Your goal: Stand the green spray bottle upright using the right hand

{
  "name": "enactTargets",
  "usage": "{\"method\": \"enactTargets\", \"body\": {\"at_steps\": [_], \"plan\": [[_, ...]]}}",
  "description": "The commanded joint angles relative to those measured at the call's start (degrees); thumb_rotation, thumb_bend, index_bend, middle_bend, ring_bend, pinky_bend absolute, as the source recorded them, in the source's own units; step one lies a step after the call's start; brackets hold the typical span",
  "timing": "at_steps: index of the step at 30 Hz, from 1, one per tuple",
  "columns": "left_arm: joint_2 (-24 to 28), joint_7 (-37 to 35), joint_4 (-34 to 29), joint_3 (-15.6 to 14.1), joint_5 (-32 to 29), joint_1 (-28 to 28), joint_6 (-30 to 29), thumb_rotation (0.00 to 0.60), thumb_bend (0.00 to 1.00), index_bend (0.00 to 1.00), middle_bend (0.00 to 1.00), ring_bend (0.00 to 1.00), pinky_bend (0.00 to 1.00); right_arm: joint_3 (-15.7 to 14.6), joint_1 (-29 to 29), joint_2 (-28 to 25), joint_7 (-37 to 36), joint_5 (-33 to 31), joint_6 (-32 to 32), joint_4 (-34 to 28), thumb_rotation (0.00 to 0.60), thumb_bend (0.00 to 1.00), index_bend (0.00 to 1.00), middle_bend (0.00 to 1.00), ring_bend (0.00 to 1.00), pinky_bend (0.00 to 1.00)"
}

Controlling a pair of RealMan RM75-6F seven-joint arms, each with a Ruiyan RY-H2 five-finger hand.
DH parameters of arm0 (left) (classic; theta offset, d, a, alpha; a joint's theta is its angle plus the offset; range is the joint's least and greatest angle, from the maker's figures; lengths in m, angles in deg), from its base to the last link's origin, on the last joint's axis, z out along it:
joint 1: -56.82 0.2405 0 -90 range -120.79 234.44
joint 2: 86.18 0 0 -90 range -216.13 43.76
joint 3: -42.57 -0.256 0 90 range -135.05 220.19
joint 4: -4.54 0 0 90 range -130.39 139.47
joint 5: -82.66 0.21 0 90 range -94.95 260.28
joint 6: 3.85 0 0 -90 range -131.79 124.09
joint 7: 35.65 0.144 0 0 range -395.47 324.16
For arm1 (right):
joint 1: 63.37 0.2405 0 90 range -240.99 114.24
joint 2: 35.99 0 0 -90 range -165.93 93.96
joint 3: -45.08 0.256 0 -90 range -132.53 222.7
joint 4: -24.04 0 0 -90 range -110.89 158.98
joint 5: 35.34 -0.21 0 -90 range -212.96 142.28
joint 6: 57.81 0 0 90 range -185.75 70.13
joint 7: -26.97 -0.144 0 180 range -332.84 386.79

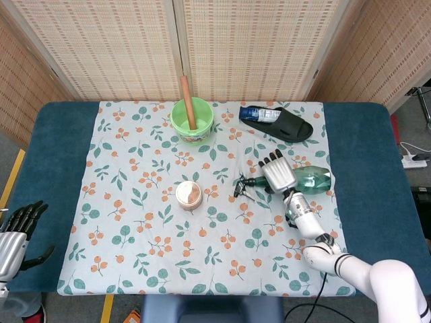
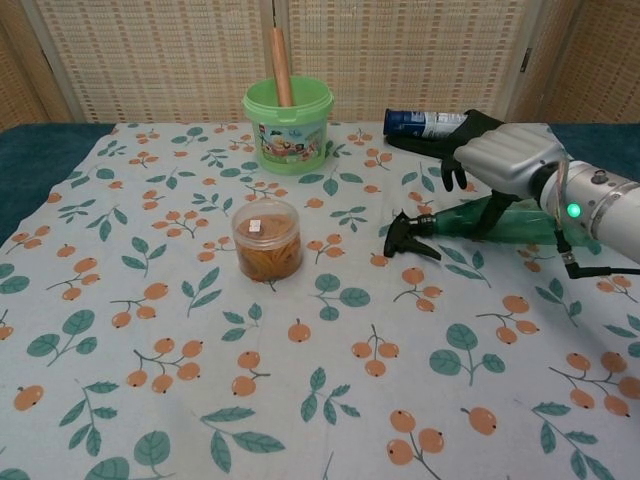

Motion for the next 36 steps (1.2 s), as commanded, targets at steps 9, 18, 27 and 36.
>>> {"method": "enactTargets", "body": {"at_steps": [9, 18, 27, 36], "plan": [[0.1, -1.5, 0.0, -0.7, 1.3, -0.3, 0.2, 0.600, 0.26, 0.00, 0.00, 0.00, 0.00, 0.8, 1.5, 3.5, 3.4, -3.8, 2.0, 4.3, 0.600, 0.00, 0.43, 0.39, 0.26, 0.21], [0.2, -1.8, 0.1, -0.9, 1.4, -0.5, 0.4, 0.600, 0.26, 0.00, 0.00, 0.00, 0.00, -0.4, 1.5, 4.9, 0.3, -1.1, -2.1, 7.1, 0.600, 0.13, 0.62, 0.53, 0.41, 0.38], [0.1, -2.3, 0.3, -1.1, 1.4, -0.6, 0.5, 0.600, 0.26, 0.00, 0.00, 0.00, 0.00, -1.6, 1.2, 5.0, -4.9, 1.7, -4.2, 8.6, 0.600, 0.19, 0.65, 0.55, 0.44, 0.44], [0.1, -2.4, 0.3, -1.1, 1.3, -0.7, 0.7, 0.600, 0.26, 0.00, 0.00, 0.00, 0.00, 1.2, 1.1, 3.0, -29.0, 10.4, -24.2, 2.7, 0.600, 0.20, 0.67, 0.57, 0.46, 0.47]]}}
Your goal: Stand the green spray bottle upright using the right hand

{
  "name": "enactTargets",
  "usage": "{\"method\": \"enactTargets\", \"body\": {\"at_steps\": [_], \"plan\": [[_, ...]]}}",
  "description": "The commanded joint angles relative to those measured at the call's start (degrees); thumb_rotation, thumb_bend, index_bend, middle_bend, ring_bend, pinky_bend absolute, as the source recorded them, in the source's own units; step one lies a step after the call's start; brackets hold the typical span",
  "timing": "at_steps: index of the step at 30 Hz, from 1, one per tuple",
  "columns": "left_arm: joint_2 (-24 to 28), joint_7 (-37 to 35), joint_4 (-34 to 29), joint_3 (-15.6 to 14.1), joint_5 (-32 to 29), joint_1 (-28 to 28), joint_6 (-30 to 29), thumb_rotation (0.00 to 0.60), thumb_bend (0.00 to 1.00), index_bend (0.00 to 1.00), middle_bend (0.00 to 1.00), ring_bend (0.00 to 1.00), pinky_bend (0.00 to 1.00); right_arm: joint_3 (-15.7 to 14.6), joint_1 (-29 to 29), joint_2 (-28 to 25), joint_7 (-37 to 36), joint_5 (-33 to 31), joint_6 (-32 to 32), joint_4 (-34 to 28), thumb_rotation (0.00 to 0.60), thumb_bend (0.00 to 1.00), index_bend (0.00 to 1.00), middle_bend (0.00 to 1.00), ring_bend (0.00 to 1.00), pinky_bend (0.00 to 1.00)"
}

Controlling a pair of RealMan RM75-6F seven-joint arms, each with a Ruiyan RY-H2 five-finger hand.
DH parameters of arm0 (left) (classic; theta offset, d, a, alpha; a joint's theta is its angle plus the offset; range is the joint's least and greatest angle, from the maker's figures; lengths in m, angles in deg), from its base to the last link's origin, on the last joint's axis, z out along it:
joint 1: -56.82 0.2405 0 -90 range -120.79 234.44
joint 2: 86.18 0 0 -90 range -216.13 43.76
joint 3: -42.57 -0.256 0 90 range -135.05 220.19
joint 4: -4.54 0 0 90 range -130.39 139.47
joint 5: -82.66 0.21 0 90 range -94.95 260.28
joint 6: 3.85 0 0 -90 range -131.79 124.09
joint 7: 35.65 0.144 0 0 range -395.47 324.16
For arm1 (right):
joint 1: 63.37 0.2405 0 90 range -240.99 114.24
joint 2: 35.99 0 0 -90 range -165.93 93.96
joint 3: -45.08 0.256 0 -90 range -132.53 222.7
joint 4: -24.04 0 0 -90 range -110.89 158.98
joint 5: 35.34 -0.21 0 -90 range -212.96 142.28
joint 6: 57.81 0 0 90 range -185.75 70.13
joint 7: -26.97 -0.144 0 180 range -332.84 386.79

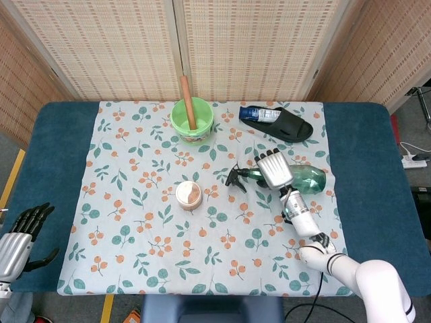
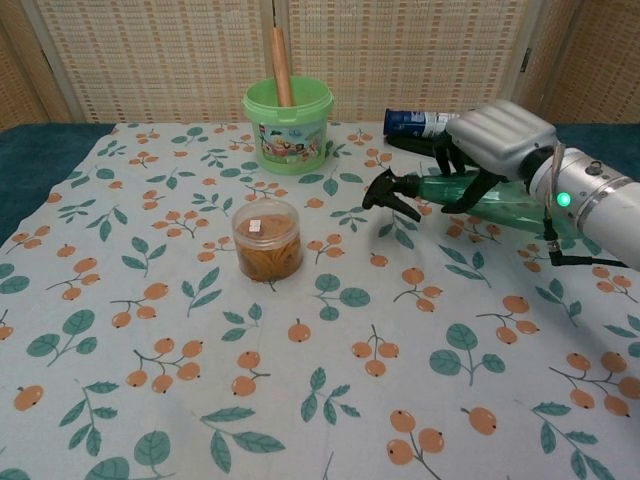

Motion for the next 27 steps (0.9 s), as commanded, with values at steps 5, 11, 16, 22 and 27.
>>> {"method": "enactTargets", "body": {"at_steps": [5, 11, 16, 22, 27], "plan": [[0.1, 0.0, -0.1, -0.1, 0.1, 0.0, -0.1, 0.600, 0.25, 0.00, 0.00, 0.00, 0.00, 7.2, -0.4, 2.2, -33.7, 6.2, -25.2, -3.4, 0.600, 0.20, 0.68, 0.58, 0.47, 0.47], [0.1, -0.1, -0.1, -0.2, 0.3, 0.0, -0.2, 0.600, 0.26, 0.00, 0.00, 0.00, 0.00, 9.9, -3.8, 3.8, -56.2, 4.5, -31.2, -7.3, 0.600, 0.21, 0.67, 0.58, 0.47, 0.47], [-0.1, 0.1, 0.0, -0.3, 0.5, 0.0, -0.2, 0.600, 0.26, 0.00, 0.00, 0.00, 0.00, 8.0, -7.1, 5.2, -68.7, 3.4, -29.4, -3.7, 0.600, 0.22, 0.67, 0.58, 0.47, 0.47], [-0.5, 0.3, 0.2, -0.3, 0.4, -0.2, 0.0, 0.600, 0.26, 0.00, 0.00, 0.00, 0.00, 6.8, -8.1, 7.7, -77.5, 3.0, -26.7, 4.5, 0.600, 0.24, 0.67, 0.58, 0.47, 0.47], [-0.8, 0.1, 0.5, -0.1, 0.3, -0.3, 0.0, 0.600, 0.25, 0.00, 0.00, 0.00, 0.00, 5.6, -7.8, 9.9, -79.3, 4.2, -27.0, 10.4, 0.600, 0.25, 0.68, 0.58, 0.47, 0.47]]}}
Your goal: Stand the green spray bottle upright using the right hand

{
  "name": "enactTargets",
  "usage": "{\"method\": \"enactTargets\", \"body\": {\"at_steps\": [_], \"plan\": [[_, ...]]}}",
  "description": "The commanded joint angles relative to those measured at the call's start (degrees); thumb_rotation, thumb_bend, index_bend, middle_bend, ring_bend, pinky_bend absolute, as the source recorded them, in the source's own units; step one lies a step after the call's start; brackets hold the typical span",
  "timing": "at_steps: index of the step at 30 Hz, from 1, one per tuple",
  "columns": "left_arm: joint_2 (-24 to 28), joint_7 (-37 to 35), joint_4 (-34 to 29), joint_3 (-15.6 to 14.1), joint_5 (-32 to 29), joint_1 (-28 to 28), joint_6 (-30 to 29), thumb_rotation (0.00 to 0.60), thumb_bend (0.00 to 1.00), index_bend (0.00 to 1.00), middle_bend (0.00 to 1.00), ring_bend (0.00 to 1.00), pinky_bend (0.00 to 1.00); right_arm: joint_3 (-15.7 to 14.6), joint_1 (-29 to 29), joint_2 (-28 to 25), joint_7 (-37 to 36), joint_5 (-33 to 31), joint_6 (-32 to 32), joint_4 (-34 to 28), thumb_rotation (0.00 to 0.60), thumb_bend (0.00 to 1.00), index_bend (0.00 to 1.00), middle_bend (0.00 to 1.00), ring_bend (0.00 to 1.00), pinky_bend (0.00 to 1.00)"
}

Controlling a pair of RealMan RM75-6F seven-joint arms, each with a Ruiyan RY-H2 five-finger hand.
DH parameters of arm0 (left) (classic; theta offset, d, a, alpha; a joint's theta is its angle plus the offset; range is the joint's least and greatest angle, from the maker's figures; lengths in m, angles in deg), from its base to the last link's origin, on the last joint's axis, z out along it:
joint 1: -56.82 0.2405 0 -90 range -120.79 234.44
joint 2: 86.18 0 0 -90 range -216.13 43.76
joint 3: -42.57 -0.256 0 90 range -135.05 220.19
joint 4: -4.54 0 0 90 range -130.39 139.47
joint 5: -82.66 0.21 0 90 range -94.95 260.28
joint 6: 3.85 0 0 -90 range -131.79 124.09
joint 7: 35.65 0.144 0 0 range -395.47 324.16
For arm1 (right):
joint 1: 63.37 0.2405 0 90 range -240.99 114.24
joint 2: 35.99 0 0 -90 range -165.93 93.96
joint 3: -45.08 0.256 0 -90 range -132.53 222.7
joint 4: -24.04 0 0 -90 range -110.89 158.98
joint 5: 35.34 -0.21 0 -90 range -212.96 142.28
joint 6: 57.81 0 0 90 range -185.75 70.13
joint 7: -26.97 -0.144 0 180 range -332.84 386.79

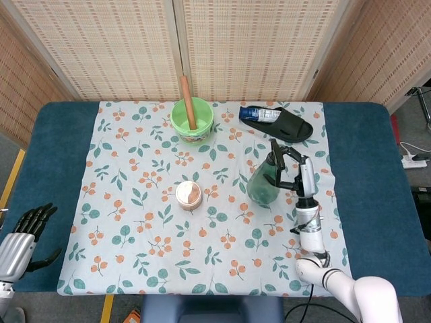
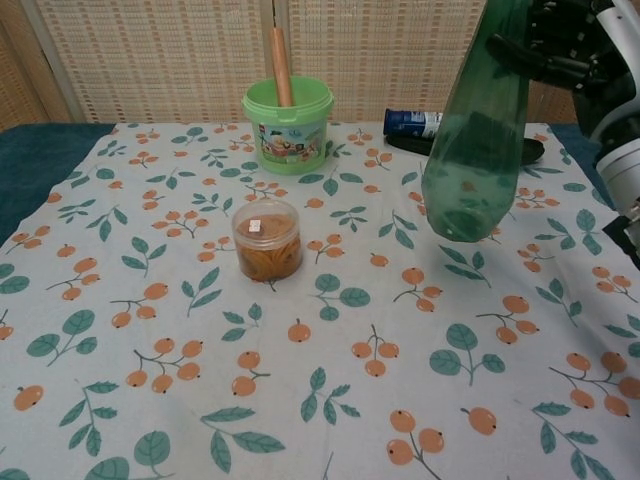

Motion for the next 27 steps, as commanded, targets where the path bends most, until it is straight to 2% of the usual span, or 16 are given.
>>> {"method": "enactTargets", "body": {"at_steps": [1, 11, 27], "plan": [[-0.1, -0.1, 0.2, 0.0, 0.0, 0.0, 0.0, 0.600, 0.25, 0.00, 0.00, 0.00, 0.00, -1.1, -0.2, 2.2, -1.8, 0.8, -0.1, 4.0, 0.600, 0.25, 0.68, 0.58, 0.47, 0.47], [-0.4, -1.3, 1.0, 0.2, 0.0, 0.3, -1.1, 0.600, 0.25, 0.00, 0.00, 0.00, 0.00, -2.5, -0.2, 5.4, -3.6, 1.3, 0.6, 10.2, 0.600, 0.26, 0.68, 0.58, 0.47, 0.47], [-0.5, -1.6, 1.3, 0.2, 0.3, 0.4, -1.6, 0.600, 0.26, 0.00, 0.00, 0.00, 0.00, -3.7, -0.4, 7.5, -4.0, 1.3, 1.4, 14.0, 0.600, 0.28, 0.68, 0.58, 0.47, 0.47]]}}
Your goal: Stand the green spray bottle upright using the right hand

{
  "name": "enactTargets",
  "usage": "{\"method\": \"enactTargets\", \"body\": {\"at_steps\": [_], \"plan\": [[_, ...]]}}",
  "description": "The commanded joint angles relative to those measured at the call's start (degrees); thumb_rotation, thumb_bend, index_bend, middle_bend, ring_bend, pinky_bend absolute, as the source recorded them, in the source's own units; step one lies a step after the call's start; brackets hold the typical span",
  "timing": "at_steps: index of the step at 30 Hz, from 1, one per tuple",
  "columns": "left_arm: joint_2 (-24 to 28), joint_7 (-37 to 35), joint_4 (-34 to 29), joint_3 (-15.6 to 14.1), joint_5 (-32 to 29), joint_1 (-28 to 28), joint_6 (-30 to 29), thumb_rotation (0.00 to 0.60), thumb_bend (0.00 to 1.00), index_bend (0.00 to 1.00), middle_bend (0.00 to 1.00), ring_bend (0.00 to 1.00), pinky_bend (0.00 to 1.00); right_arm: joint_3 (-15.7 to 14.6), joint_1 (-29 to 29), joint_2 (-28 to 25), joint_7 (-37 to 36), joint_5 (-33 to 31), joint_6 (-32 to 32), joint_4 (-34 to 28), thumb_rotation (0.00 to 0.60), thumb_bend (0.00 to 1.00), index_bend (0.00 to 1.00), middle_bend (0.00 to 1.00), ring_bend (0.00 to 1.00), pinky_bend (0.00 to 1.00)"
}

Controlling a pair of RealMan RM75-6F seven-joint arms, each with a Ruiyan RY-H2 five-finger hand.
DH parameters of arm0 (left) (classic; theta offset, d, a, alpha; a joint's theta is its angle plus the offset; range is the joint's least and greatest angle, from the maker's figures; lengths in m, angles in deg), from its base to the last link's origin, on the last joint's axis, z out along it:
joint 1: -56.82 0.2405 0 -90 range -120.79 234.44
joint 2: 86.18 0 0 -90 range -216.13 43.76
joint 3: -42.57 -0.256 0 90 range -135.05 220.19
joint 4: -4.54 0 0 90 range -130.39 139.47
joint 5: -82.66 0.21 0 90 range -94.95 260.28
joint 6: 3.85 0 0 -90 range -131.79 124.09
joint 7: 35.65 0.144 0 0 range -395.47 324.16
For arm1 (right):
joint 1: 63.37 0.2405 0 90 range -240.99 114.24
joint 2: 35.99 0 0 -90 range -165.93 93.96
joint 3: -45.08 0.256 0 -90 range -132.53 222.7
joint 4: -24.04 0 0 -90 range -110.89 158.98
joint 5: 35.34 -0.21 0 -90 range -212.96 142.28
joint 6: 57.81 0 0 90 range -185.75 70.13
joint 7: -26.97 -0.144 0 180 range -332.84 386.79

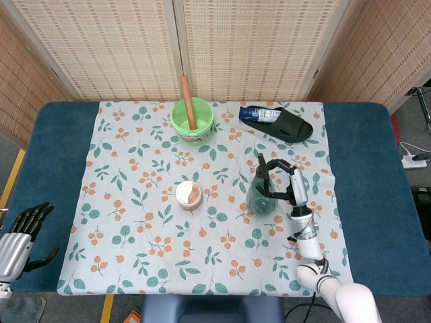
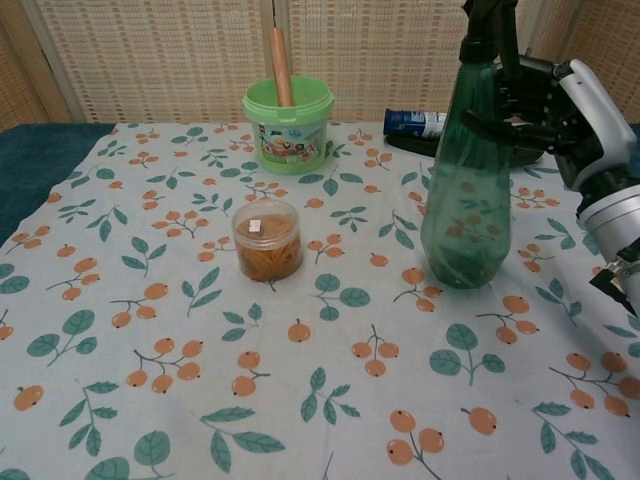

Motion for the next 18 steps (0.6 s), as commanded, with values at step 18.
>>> {"method": "enactTargets", "body": {"at_steps": [18], "plan": [[0.1, 0.0, -0.2, -0.1, 0.2, 0.0, -0.1, 0.600, 0.26, 0.00, 0.00, 0.00, 0.00, -0.8, -1.0, 1.3, 0.0, -0.1, -1.3, 3.1, 0.600, 0.02, 0.64, 0.58, 0.45, 0.47]]}}
